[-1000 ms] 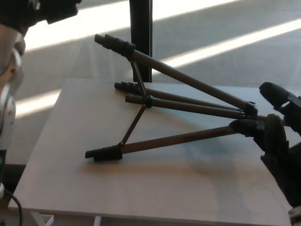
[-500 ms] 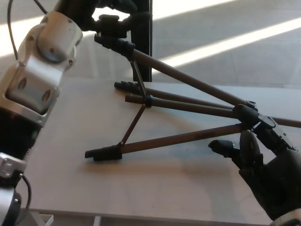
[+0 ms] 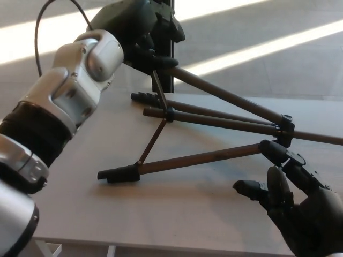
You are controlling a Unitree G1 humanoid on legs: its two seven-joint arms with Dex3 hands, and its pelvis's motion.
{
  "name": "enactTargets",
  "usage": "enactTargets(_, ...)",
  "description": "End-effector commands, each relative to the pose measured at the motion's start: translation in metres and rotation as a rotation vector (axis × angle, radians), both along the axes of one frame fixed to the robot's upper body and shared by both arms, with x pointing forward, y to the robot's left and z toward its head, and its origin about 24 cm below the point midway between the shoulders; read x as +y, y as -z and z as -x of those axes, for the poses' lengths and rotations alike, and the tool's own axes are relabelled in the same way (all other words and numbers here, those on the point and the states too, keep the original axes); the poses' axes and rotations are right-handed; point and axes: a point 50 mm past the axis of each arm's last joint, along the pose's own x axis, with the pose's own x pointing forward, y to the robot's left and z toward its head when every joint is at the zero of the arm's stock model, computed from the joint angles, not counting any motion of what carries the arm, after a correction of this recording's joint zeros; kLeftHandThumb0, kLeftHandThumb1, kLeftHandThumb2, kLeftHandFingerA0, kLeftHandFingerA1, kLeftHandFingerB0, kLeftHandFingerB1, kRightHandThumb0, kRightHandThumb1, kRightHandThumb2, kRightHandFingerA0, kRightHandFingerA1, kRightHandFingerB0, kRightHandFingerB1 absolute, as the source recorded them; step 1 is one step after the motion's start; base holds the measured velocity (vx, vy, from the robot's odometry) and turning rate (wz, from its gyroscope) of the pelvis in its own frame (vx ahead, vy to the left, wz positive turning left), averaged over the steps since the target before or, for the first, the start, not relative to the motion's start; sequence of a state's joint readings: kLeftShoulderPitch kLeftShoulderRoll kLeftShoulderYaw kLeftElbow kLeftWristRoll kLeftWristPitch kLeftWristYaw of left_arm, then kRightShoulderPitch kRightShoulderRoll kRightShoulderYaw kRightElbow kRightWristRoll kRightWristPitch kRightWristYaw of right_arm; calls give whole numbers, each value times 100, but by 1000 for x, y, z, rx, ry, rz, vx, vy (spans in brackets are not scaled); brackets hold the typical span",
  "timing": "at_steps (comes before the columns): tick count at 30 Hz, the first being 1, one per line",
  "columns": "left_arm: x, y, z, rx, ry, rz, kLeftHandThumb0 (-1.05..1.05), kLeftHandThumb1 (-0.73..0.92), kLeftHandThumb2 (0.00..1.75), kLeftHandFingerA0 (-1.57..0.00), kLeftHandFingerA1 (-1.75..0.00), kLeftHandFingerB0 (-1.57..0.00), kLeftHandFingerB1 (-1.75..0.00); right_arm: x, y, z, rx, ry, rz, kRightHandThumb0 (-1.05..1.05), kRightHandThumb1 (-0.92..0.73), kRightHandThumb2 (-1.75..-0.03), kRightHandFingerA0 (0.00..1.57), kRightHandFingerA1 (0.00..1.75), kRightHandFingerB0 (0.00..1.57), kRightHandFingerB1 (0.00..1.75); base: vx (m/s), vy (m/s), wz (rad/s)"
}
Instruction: Use both hands of the robot to pick up the tripod lying in the middle of the desk and make it stand upright on the desk
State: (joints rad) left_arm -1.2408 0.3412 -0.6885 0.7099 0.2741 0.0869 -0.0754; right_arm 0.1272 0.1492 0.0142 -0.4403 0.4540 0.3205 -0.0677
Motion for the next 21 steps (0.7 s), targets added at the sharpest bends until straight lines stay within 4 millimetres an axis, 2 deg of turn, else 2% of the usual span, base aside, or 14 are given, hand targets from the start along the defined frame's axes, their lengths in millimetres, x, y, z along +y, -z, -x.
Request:
enactTargets(1, -52, -24, 5, -290, 162, -360, -65, 65, 59, -61, -78, -66, -57, -4, 20, 14, 149, 29, 13, -60, -68, -60, 73, 97, 63, 58, 0, 0, 0)
enactTargets(8, -68, -29, 8, -353, 195, -323, -67, 67, 60, -60, -82, -62, -63, -4, 23, 18, 160, 14, -4, -58, -69, -61, 75, 99, 65, 61, 0, 0, 0)
enactTargets(17, -76, -28, 9, -374, 224, -289, -67, 66, 60, -62, -80, -62, -59, 0, 26, 19, 162, -15, -1, -60, -68, -60, 78, 106, 66, 64, 0, 0, 0)
enactTargets(21, -71, -7, 5, -332, 217, -484, -72, 70, 61, -55, -73, -56, -50, 2, 23, 17, 154, -17, 2, -60, -67, -60, 80, 107, 66, 65, 0, 0, 0)
